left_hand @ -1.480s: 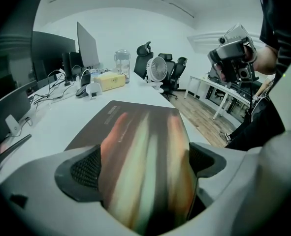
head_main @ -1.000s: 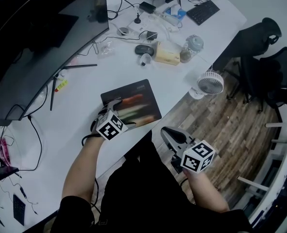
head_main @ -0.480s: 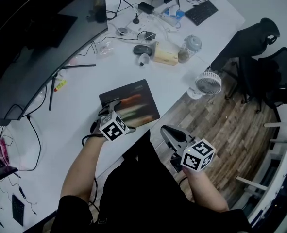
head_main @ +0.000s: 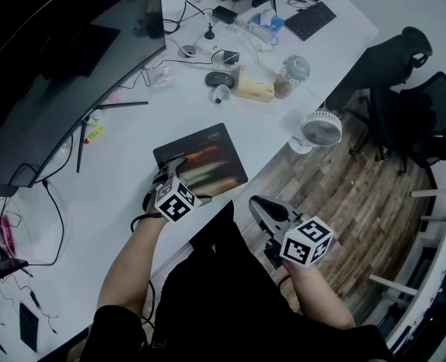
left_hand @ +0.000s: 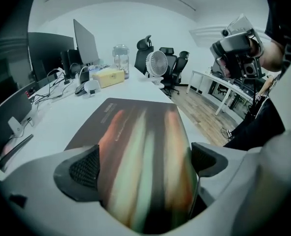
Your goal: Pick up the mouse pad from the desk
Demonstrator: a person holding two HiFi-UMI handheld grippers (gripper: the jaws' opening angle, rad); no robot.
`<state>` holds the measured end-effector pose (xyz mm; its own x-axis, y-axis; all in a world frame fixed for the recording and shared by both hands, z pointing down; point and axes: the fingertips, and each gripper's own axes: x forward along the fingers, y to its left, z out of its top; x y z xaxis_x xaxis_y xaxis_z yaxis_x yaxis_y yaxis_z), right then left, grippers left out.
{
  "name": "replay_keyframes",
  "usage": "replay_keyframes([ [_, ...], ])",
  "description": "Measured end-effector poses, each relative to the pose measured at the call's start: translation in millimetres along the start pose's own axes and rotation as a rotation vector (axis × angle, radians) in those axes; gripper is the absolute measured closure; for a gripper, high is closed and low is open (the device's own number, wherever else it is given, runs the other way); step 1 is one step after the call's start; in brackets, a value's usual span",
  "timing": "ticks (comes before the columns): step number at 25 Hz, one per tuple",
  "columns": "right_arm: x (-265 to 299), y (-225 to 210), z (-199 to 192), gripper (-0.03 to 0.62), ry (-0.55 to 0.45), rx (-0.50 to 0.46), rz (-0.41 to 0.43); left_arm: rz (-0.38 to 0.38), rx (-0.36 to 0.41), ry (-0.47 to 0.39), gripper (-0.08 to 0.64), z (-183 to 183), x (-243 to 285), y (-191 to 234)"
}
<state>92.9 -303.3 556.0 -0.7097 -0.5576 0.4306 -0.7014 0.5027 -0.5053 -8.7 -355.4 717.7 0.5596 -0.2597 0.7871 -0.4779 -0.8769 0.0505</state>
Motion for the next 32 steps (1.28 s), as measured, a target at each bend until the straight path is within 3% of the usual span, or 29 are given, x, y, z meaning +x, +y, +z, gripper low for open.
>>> replay_keyframes([
  [7, -3.0, -2.5, -6.1, 0.574, 0.003, 0.01, 0.0, 0.034, -0.039, -0.036, -0.009, 2.9, 4.1, 4.5],
  [15, -5.9, -1.4, -10.2, 0.574, -0.004, 0.023, 0.007, 0.052, -0.062, -0.022, 0.08, 4.5, -5.9, 16.2],
  [19, -10.0, 0.4, -8.4, 0.574, -0.013, 0.019, 0.008, 0.072, -0.079, -0.024, 0.156, 4.6, -9.6, 21.0],
  [22, -15.0, 0.1, -7.5, 0.574, -0.019, 0.017, 0.002, 0.105, -0.111, -0.03, 0.281, 3.4, -14.5, 24.2],
  [29, -23.5, 4.0, 1.2, 0.574, -0.032, 0.005, -0.005, 0.181, -0.193, -0.072, 0.428, -0.7, -30.8, 25.8],
  [32, -27.3, 10.6, 7.4, 0.574, -0.038, -0.007, -0.007, 0.208, -0.225, -0.098, 0.46, -1.9, -42.7, 22.6],
])
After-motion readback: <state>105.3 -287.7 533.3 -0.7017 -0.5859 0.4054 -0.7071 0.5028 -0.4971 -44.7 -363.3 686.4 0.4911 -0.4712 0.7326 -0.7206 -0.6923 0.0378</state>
